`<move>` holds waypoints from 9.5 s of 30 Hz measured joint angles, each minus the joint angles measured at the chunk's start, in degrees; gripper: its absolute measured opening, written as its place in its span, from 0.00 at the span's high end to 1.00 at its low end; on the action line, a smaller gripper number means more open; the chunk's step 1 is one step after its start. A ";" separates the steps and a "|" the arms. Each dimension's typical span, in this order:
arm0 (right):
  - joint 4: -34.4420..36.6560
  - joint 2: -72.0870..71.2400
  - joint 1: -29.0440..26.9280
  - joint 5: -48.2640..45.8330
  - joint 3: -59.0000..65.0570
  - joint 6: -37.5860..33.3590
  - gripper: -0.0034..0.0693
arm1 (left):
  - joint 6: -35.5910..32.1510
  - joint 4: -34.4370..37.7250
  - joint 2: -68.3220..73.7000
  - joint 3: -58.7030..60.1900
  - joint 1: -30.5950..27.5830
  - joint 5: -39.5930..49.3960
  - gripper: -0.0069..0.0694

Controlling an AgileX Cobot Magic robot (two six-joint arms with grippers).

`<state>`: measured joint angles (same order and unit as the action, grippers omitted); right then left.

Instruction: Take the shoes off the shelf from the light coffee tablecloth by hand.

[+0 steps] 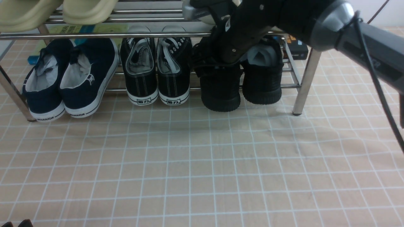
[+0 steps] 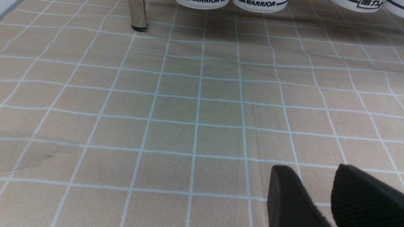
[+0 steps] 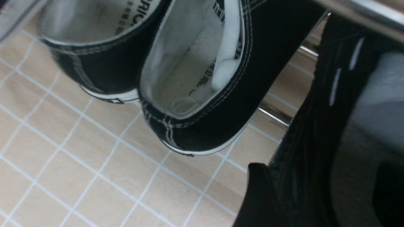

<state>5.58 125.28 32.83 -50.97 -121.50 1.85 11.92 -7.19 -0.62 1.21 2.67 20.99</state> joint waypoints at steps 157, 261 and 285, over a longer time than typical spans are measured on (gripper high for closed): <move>-10.06 -3.76 -2.80 -20.08 -3.35 3.61 0.21 | 0.00 -1.90 -0.06 0.00 0.00 0.07 0.59; -3.15 -14.70 1.51 -9.50 33.02 31.91 0.59 | 0.00 -1.95 -0.06 0.00 0.00 0.07 0.59; -0.41 -43.04 1.51 -20.47 28.99 7.86 0.97 | 0.00 -1.95 -0.06 0.00 0.00 0.07 0.59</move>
<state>5.17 82.23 34.34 -71.44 -92.51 9.71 11.92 -9.14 -0.67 1.21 2.67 21.05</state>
